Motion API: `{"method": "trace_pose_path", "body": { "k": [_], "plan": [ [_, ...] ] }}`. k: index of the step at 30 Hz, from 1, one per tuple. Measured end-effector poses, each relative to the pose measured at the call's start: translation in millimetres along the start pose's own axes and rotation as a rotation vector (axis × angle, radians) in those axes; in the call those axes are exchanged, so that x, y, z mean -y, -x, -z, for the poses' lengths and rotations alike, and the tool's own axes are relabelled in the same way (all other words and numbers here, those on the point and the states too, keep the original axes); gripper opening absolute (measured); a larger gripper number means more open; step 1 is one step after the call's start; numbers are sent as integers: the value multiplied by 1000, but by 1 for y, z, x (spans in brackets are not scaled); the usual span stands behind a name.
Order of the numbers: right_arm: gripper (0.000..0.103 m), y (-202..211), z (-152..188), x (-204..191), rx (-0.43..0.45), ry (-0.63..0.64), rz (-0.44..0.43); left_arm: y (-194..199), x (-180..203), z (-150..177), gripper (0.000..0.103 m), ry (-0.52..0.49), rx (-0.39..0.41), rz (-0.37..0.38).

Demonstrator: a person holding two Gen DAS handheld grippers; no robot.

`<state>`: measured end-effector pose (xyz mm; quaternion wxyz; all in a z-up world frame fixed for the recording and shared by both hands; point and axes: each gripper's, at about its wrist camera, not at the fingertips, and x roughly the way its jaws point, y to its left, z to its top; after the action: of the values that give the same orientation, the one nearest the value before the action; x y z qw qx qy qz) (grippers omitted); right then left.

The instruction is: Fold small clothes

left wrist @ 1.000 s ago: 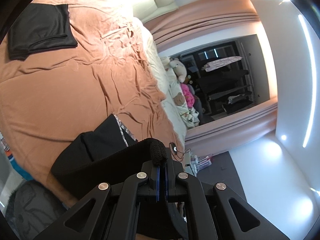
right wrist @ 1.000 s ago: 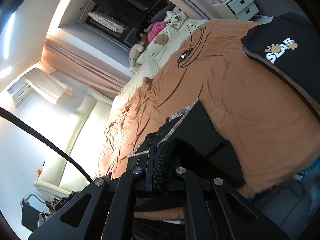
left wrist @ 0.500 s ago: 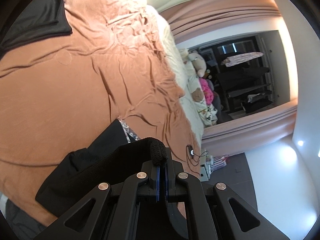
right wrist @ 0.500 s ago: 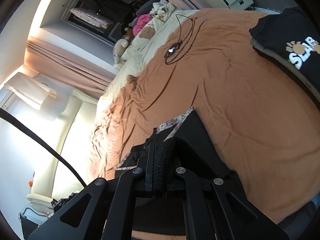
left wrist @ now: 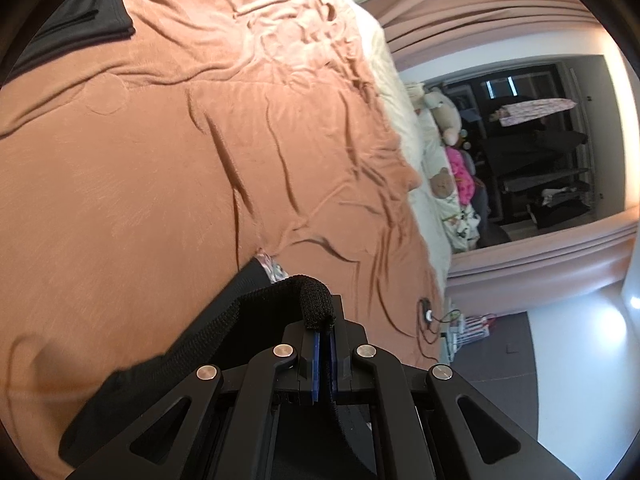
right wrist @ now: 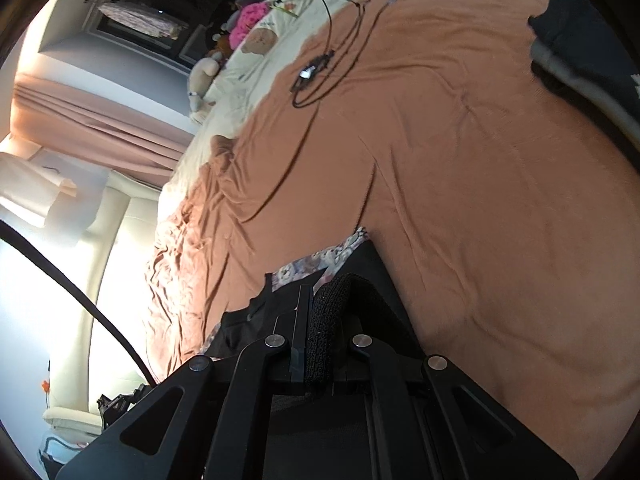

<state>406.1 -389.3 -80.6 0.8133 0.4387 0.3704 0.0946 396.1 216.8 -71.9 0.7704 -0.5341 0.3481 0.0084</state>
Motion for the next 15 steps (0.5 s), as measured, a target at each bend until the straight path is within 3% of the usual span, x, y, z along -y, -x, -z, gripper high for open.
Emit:
{"method": "trace_pose_path", "body": {
  "k": [7, 12, 14, 15],
  "plan": [
    [3, -42, -17, 8, -33, -30, 68, -50, -8, -15, 3, -4, -37, -82],
    [3, -58, -22, 11, -47, -55, 69, -73, -17, -20, 3, -19, -66, -133],
    [5, -59, -22, 11, -54, -64, 57, -80, -19, -21, 7, -35, -102, -166],
    [11, -57, -22, 11, -55, -71, 33, -83, -18, -21, 22, -42, -115, -174]
  ]
}}
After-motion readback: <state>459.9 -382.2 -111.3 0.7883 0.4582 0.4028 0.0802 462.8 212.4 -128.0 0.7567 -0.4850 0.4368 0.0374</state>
